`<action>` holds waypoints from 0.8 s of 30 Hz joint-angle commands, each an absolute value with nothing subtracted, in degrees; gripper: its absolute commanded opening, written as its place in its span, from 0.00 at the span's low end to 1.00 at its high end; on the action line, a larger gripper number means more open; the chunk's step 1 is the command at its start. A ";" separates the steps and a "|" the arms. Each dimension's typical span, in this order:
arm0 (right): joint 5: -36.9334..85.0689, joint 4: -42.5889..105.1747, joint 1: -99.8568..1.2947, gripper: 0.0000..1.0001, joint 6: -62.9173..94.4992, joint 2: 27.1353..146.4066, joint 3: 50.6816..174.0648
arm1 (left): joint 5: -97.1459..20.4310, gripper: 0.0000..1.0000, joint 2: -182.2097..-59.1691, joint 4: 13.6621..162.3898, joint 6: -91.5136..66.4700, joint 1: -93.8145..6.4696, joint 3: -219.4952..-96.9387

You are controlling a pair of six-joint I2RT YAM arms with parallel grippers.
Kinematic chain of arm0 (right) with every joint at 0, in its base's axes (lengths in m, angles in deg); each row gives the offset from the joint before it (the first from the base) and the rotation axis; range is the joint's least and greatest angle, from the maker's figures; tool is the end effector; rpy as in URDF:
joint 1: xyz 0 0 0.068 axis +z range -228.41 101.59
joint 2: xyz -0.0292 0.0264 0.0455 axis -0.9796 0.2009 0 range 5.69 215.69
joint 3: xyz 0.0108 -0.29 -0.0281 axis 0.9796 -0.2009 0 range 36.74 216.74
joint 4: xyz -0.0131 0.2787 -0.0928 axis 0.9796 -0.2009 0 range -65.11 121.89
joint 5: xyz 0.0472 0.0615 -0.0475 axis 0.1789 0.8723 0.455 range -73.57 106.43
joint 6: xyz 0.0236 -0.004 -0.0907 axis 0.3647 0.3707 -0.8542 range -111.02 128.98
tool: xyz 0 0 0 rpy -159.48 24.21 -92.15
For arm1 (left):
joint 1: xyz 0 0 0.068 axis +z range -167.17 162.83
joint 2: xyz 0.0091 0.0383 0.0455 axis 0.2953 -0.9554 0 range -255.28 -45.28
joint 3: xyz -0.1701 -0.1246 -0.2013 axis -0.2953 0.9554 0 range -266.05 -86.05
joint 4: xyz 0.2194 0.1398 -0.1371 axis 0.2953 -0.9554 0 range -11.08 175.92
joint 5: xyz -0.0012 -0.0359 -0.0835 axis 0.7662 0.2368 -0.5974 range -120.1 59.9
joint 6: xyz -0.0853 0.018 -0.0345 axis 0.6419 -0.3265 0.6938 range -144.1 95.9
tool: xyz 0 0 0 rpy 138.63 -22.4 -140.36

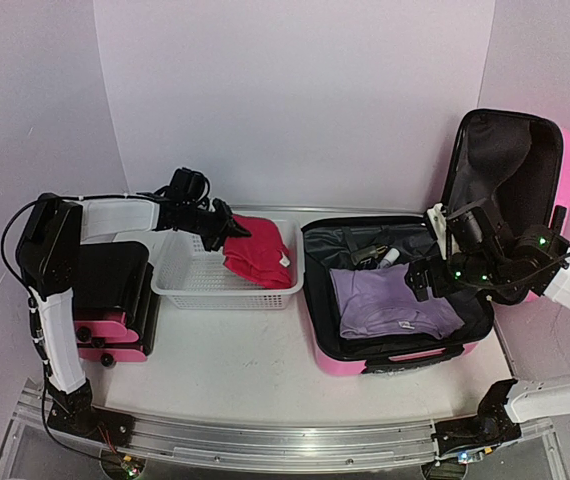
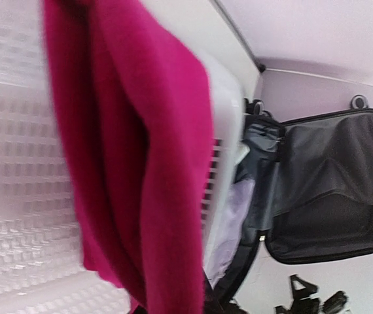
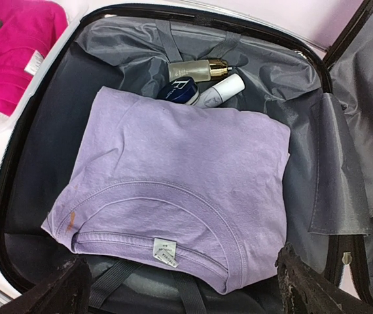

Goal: Open, take out, and arrange the luggage

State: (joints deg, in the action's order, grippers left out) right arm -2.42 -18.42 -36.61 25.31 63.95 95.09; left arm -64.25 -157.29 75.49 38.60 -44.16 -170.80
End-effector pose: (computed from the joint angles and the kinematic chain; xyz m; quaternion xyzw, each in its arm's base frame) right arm 0.2038 0.1455 0.2964 -0.1501 0.9171 0.0285 0.3681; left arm 0.4383 -0.2765 0.2134 -0.1399 0.8564 -0.4840 0.1130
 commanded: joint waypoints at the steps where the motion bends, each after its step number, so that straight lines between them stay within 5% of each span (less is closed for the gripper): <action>1: -2.47 -16.36 -36.66 0.98 25.45 64.12 96.07 | -62.63 0.00 -152.11 70.51 27.39 -40.76 -168.64; 4: -2.56 -16.45 -36.66 0.98 25.56 63.84 95.90 | -52.56 0.06 -150.94 55.67 13.61 -39.23 -171.07; 6: -2.69 -16.45 -36.70 0.98 25.59 63.70 95.66 | -46.68 0.38 -150.84 50.15 7.79 -39.00 -172.62; 9: -2.65 -16.45 -36.66 0.98 25.49 64.50 96.02 | -41.44 0.48 -150.60 43.05 3.89 -39.08 -174.97; 10: -2.60 -16.45 -36.70 0.98 25.44 64.71 96.18 | -39.58 0.61 -149.51 42.85 3.71 -39.06 -174.02; 11: -2.44 -16.45 -36.67 0.98 25.41 64.66 96.28 | -37.41 0.86 -148.71 41.50 3.35 -39.12 -174.09; 12: -2.32 -16.47 -36.66 0.98 25.41 64.59 96.26 | -34.61 0.96 -148.28 39.39 2.74 -39.62 -175.05; 19: -1.56 -16.45 -36.66 0.98 25.40 65.86 96.89 | -15.45 0.99 -145.38 34.38 -2.59 -45.57 -181.94; 24: -1.89 -16.45 -36.66 0.98 25.43 65.91 97.13 | -30.21 0.99 -145.41 37.97 -3.34 -49.84 -182.40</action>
State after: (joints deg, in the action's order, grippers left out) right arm -1.83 -18.42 -36.61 25.31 66.05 95.09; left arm -22.44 -147.30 36.47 -0.73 -47.41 -180.83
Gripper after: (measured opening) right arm 0.984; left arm 0.993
